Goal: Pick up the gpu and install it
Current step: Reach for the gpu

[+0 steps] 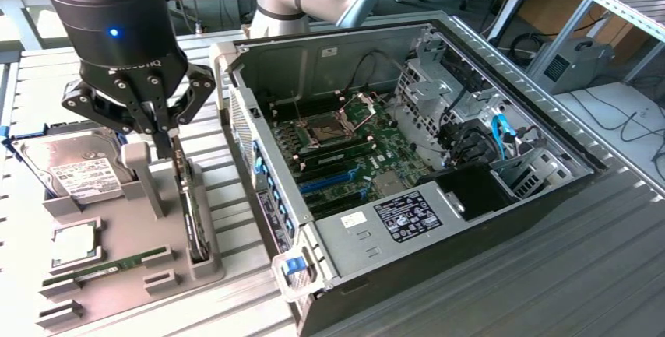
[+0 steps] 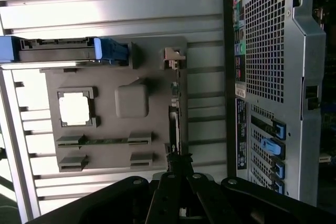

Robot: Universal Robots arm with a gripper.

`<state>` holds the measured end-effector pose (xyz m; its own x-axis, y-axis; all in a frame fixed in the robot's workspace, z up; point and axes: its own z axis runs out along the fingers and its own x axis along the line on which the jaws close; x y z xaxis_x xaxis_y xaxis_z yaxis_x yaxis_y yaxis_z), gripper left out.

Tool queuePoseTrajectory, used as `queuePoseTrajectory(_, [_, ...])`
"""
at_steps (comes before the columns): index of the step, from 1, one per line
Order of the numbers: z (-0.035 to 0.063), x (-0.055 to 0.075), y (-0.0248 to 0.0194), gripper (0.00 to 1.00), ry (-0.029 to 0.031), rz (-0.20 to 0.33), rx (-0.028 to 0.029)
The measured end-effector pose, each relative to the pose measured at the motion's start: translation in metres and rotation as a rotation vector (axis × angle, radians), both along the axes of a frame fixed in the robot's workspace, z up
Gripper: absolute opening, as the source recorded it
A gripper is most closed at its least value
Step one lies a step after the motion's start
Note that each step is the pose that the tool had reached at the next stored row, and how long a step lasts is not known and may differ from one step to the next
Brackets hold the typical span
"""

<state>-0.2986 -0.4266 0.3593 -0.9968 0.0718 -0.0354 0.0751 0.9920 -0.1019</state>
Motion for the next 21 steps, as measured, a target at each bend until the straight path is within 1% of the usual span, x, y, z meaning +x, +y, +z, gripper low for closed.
queuePoseTrajectory(3, [-0.0009, 0.0, -0.0024, 0.11, 0.0, 0.0, 0.0])
queuePoseTrajectory(5, [-0.0012, 0.0, -0.0059, 0.11, 0.0001, 0.0, 0.0006])
queuePoseTrajectory(6, [-0.0013, 0.0, -0.0084, 0.11, 0.0001, 0.0, 0.0024])
queuePoseTrajectory(7, [-0.0014, 0.0, -0.0111, 0.11, 0.0, 0.0, 0.0065])
queuePoseTrajectory(8, [-0.0014, 0.0, -0.0149, 0.11, 0.0001, 0.0, 0.0163])
queuePoseTrajectory(9, [-0.0015, 0.0, -0.0181, 0.11, 0.0, 0.0, 0.0288])
queuePoseTrajectory(11, [-0.0015, 0.0, -0.0216, 0.11, 0.0001, 0.0, 0.0461])
queuePoseTrajectory(12, [-0.0014, 0.0, -0.0234, 0.11, 0.0002, 0.0, 0.0539])
queuePoseTrajectory(15, [-0.0015, 0.0, -0.0291, 0.11, 0.0, 0.0, 0.0761])
queuePoseTrajectory(17, [-0.0015, 0.0, -0.0335, 0.11, 0.0001, 0.0, 0.0918])
queuePoseTrajectory(19, [-0.0016, 0.0, -0.0374, 0.11, 0.0, 0.0, 0.1029])
queuePoseTrajectory(21, [-0.0018, 0.0, -0.0432, 0.11, 0.0, 0.0, 0.1138])
